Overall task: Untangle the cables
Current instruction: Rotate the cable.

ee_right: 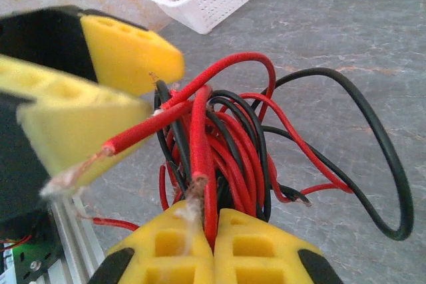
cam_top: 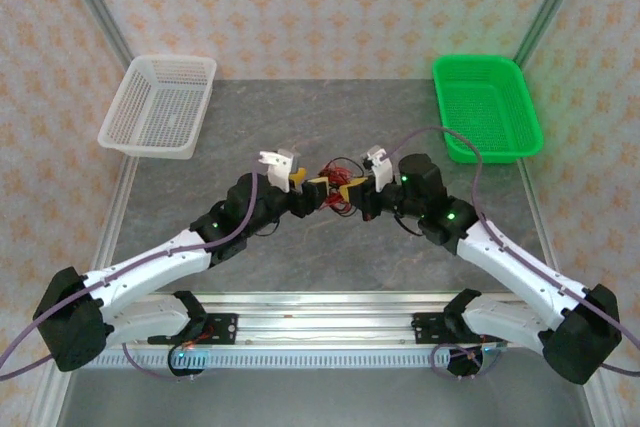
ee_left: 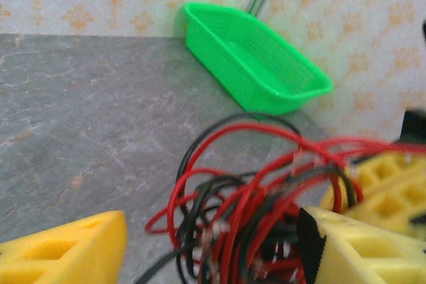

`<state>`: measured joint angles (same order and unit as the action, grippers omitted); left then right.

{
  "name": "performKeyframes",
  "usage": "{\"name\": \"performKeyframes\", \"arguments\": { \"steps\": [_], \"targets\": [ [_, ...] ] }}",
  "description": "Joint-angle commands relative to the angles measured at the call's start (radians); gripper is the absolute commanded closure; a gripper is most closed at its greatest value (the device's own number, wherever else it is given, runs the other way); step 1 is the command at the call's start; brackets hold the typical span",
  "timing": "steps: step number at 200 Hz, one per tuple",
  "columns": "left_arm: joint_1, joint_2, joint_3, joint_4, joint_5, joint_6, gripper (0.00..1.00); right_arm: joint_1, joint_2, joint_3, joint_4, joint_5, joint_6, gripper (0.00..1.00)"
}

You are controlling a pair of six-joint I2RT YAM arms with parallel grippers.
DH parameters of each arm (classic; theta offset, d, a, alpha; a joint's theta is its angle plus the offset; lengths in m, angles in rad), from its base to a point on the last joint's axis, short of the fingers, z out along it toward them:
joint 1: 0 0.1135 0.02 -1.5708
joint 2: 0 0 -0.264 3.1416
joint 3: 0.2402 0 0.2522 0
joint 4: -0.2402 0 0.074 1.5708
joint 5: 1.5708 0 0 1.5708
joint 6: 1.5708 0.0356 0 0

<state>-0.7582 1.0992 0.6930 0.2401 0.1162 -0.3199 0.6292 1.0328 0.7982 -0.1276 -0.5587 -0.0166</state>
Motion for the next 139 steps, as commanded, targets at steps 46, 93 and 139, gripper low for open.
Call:
{"name": "performKeyframes", "arguments": {
  "steps": [46, 93, 139],
  "targets": [
    [-0.014, 0.037, 0.061, 0.005, 0.025, 0.136, 0.33, -0.026, -0.001, 0.047, -0.006, -0.124, -0.017, 1.00],
    [-0.012, 0.123, 0.098, 0.039, 0.041, 0.162, 0.37, -0.026, 0.001, 0.065, -0.024, -0.168, -0.043, 1.00],
    [-0.009, 0.135, 0.077, 0.077, -0.013, 0.144, 0.84, -0.028, -0.013, 0.058, -0.025, -0.106, -0.022, 1.00]
  ]
}}
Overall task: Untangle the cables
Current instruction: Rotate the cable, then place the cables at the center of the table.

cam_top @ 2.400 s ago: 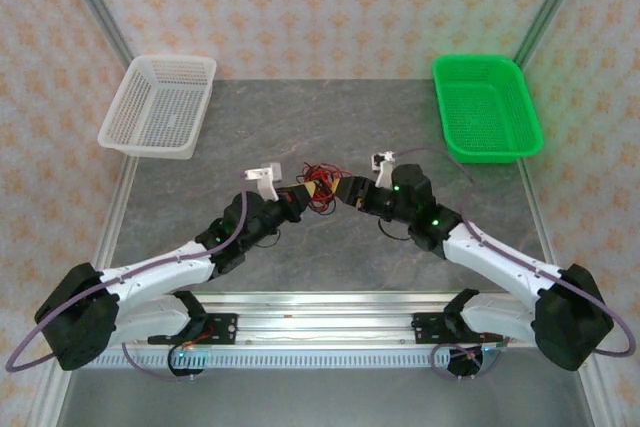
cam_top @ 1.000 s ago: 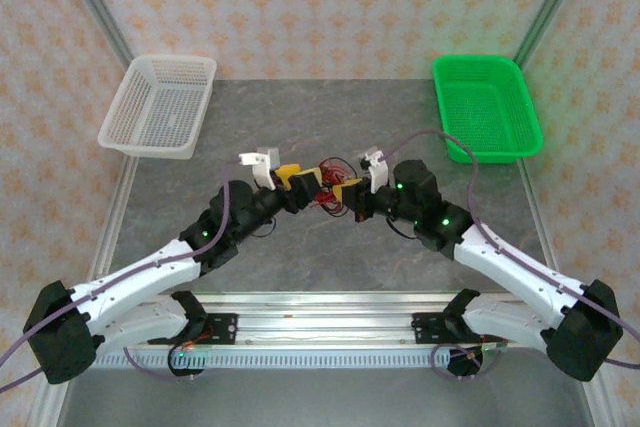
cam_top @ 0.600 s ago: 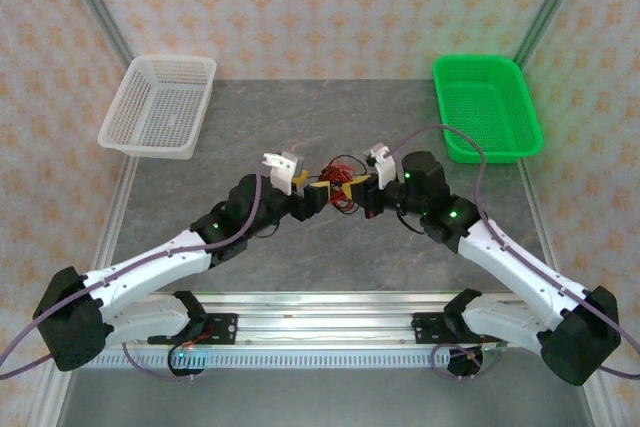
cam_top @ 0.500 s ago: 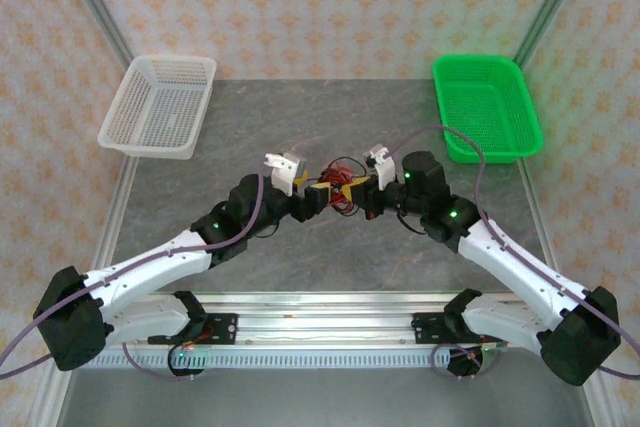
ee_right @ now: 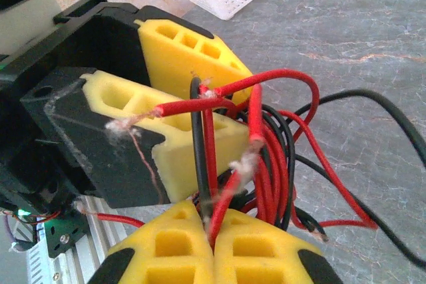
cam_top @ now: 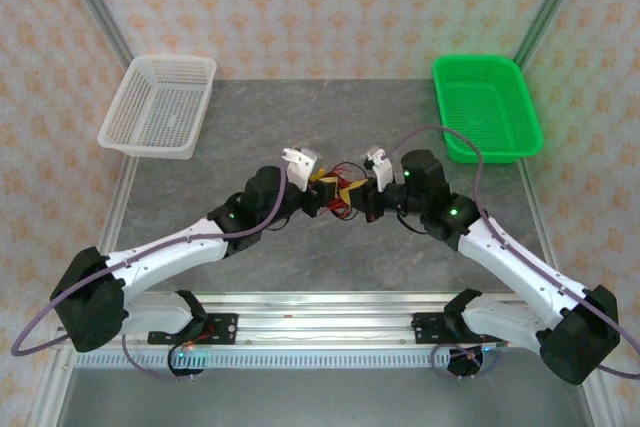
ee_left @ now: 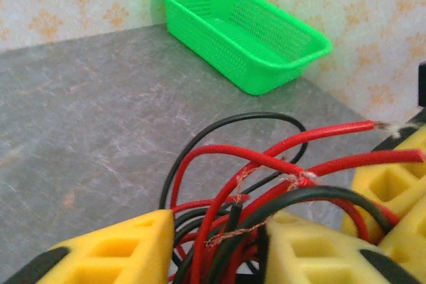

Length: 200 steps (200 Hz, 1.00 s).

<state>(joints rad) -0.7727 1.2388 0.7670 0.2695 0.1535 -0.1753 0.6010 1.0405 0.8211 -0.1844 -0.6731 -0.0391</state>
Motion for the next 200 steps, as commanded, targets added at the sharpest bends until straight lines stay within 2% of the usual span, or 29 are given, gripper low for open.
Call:
{"name": "performKeyframes", "arguments": {
  "steps": [1, 17, 56, 90, 116, 151, 200],
  "targets": [
    [0.005, -0.005, 0.001, 0.048, -0.054, -0.003, 0.85, 0.000, -0.021, 0.035, 0.034, 0.011, 0.003, 1.00],
    [0.009, -0.025, -0.017, 0.048, -0.124, -0.028, 1.00, 0.000, -0.030, 0.013, 0.056, 0.073, 0.049, 1.00],
    [0.017, -0.060, -0.052, 0.002, -0.327, -0.138, 1.00, 0.000, -0.024, -0.046, 0.119, 0.254, 0.252, 1.00],
    [0.017, -0.059, -0.107, -0.024, -0.442, -0.299, 1.00, 0.000, 0.030, -0.093, 0.131, 0.394, 0.465, 1.00],
    [0.016, -0.039, -0.156, -0.038, -0.481, -0.452, 1.00, 0.012, 0.092, -0.146, 0.165, 0.461, 0.605, 0.95],
    [0.014, 0.021, -0.218, -0.050, -0.517, -0.620, 1.00, 0.037, 0.196, -0.230, 0.266, 0.487, 0.733, 0.87],
    [0.012, 0.125, -0.264, 0.035, -0.484, -0.676, 1.00, 0.056, 0.272, -0.235, 0.288, 0.454, 0.739, 0.64]
  ]
}}
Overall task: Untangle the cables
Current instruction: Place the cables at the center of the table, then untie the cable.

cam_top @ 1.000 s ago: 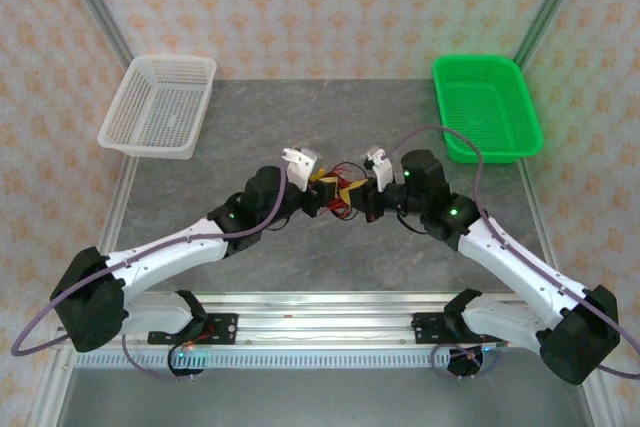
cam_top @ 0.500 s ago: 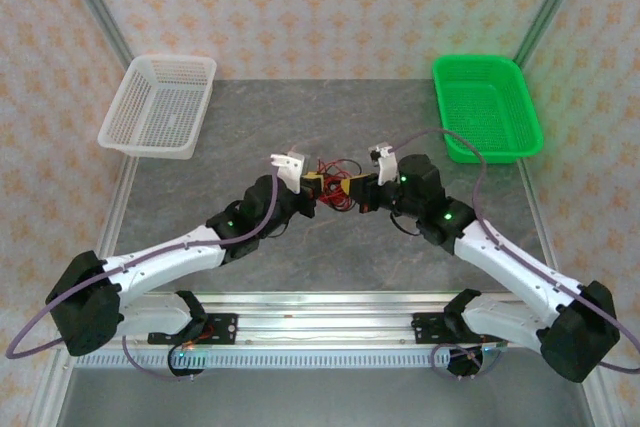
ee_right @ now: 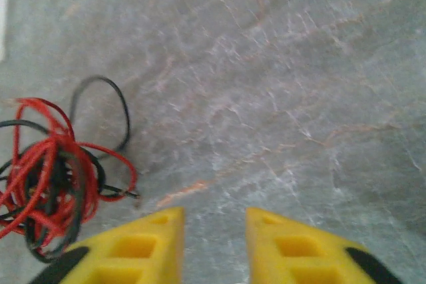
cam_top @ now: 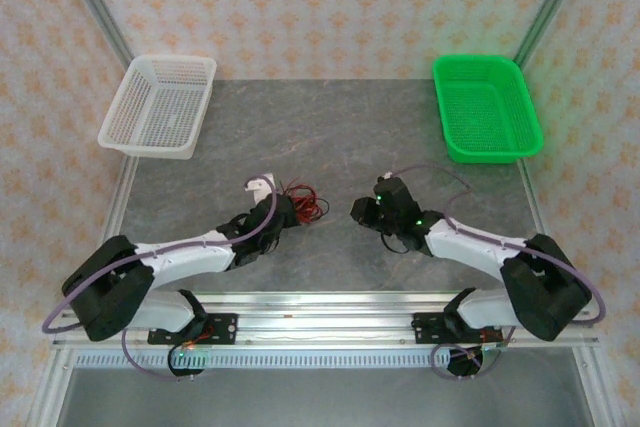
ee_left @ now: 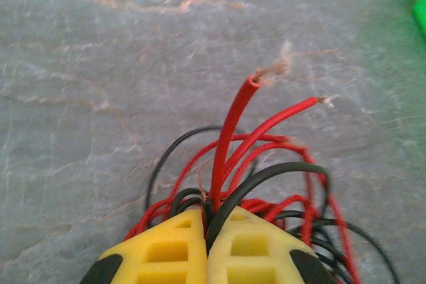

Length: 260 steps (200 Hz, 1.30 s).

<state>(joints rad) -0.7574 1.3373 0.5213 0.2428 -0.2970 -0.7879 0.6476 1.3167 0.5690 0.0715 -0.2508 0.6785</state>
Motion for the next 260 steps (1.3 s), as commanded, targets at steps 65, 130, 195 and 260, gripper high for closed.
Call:
{"name": "performKeyframes", "arguments": {
  "steps": [65, 130, 195, 260],
  "targets": [
    [-0.002, 0.008, -0.089, 0.181, 0.033, 0.008, 1.00, 0.019, 0.066, 0.137, -0.033, -0.209, -0.109, 0.43],
    [-0.011, 0.000, -0.124, 0.233, 0.042, -0.010, 1.00, 0.139, 0.202, 0.185, 0.136, -0.245, 0.033, 0.39],
    [-0.019, -0.027, -0.170, 0.284, 0.068, -0.023, 1.00, 0.162, 0.316, 0.192, 0.218, -0.181, 0.095, 0.51],
    [-0.020, -0.183, -0.245, 0.275, 0.115, -0.017, 0.73, 0.161, 0.327, 0.201, 0.238, -0.152, -0.017, 1.00]
  ]
}}
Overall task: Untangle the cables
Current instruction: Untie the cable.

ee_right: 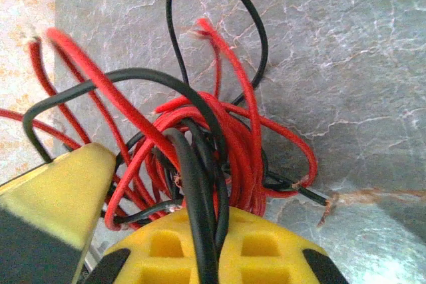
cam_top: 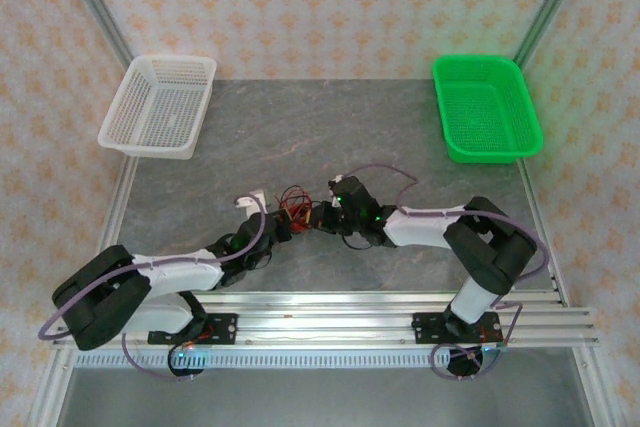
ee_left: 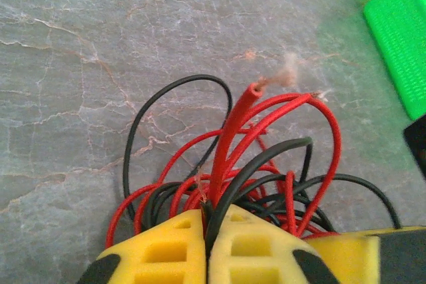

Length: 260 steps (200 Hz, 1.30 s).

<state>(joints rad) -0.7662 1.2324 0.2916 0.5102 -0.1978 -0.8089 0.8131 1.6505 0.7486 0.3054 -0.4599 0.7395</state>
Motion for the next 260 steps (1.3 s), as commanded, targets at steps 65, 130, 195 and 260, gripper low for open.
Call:
{"name": "performKeyframes", "arguments": {
  "steps": [65, 130, 195, 260],
  "targets": [
    [-0.004, -0.292, 0.083, -0.244, -0.029, 0.103, 0.29, -0.086, -0.198, -0.029, 0.000, -0.120, -0.354, 1.00],
    [0.009, -0.088, 0.221, -0.237, 0.027, 0.217, 0.27, -0.086, -0.301, -0.063, 0.002, -0.227, -0.447, 1.00],
    [0.162, 0.058, 0.222, -0.072, 0.255, 0.359, 0.29, -0.086, -0.409, -0.055, -0.166, -0.255, -0.587, 1.00],
    [0.166, 0.179, 0.117, 0.255, 0.517, 0.303, 0.83, -0.094, -0.436, -0.084, -0.125, -0.192, -0.547, 1.00]
  ]
}}
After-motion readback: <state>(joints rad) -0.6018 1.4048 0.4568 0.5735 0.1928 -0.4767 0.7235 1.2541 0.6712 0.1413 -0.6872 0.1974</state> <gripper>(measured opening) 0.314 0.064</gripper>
